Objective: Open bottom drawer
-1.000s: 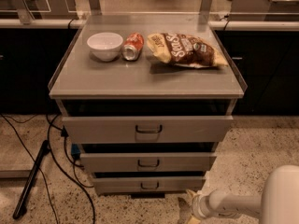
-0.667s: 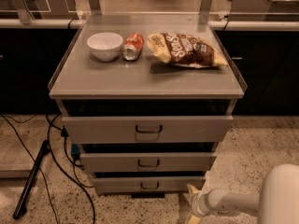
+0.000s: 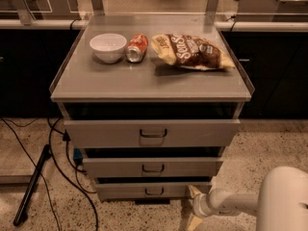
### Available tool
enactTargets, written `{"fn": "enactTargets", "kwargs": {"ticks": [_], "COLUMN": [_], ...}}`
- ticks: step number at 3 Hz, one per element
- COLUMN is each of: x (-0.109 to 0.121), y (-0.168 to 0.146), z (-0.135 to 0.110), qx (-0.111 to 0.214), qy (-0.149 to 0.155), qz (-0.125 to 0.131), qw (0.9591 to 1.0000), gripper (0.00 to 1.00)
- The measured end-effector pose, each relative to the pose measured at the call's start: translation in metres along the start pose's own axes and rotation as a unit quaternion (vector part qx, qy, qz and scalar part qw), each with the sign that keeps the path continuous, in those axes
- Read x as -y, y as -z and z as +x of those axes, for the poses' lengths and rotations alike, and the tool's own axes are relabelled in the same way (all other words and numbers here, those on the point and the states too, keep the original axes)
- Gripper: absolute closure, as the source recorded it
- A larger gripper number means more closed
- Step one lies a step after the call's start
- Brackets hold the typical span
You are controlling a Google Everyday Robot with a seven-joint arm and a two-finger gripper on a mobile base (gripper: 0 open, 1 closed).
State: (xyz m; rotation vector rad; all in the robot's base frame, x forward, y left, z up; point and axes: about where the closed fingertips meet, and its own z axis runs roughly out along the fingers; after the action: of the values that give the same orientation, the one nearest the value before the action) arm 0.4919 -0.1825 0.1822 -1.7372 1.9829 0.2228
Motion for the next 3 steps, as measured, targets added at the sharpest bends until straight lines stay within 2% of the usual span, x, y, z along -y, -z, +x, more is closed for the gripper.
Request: {"fn": "enactTargets", "kwargs": {"ticks": [2, 3], "x": [0.024, 0.052], "y": [-0.016, -0.027], "z": [-0.004, -0.007], "qx": [-0.002, -0.006], "qy": [0.008, 0.016], "qz": [0.001, 0.014], "qw": [1.0000, 0.9998], "gripper": [0.00, 0.00]}}
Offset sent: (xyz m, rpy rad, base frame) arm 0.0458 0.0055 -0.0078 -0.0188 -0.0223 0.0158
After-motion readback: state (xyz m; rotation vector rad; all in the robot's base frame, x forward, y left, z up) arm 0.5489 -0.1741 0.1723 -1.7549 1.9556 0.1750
